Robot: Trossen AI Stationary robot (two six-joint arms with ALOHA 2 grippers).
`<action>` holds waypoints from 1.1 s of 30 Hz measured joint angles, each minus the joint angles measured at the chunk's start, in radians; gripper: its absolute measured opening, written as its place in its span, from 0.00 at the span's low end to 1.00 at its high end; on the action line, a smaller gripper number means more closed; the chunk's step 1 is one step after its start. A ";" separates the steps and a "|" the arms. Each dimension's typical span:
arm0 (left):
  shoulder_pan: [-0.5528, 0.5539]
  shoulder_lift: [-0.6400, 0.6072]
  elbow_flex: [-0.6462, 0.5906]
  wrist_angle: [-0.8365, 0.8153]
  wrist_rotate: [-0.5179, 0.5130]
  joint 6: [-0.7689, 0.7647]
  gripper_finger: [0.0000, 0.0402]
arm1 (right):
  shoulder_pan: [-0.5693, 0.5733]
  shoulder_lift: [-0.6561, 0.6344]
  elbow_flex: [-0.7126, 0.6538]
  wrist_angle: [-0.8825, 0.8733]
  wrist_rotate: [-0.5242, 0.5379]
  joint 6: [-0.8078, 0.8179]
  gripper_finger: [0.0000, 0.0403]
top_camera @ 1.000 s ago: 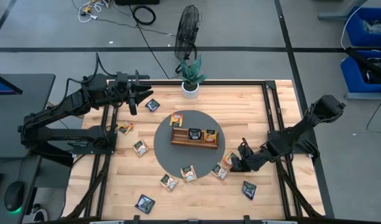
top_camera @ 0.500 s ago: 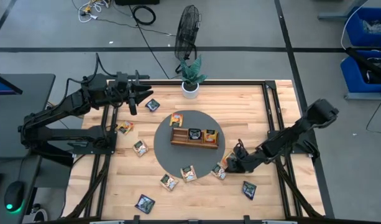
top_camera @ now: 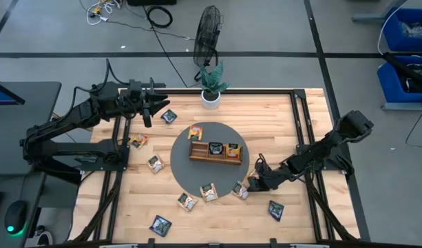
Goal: Pick & Place Tea
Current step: Put the brown tea bag into the left section of the wooden organizer
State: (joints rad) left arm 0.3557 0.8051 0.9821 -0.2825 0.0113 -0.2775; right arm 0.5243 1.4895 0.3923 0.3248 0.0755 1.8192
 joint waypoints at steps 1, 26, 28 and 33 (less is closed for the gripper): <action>0.000 0.000 0.000 0.000 0.000 0.000 0.33 | -0.001 0.000 0.000 -0.001 -0.010 -0.015 0.17; 0.000 0.000 0.000 0.002 0.000 -0.067 0.33 | -0.075 -0.063 0.071 0.114 0.074 -0.159 0.00; 0.000 0.000 0.000 0.002 0.000 -0.077 0.33 | -0.090 -0.063 0.113 0.058 0.074 -0.205 0.00; 0.000 0.000 0.000 0.002 0.000 -0.083 0.33 | -0.139 -0.063 0.228 -0.066 0.074 -0.320 0.00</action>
State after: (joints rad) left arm 0.3561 0.8051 0.9821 -0.2805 0.0113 -0.3607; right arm 0.3851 1.4265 0.6201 0.2592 0.1493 1.4988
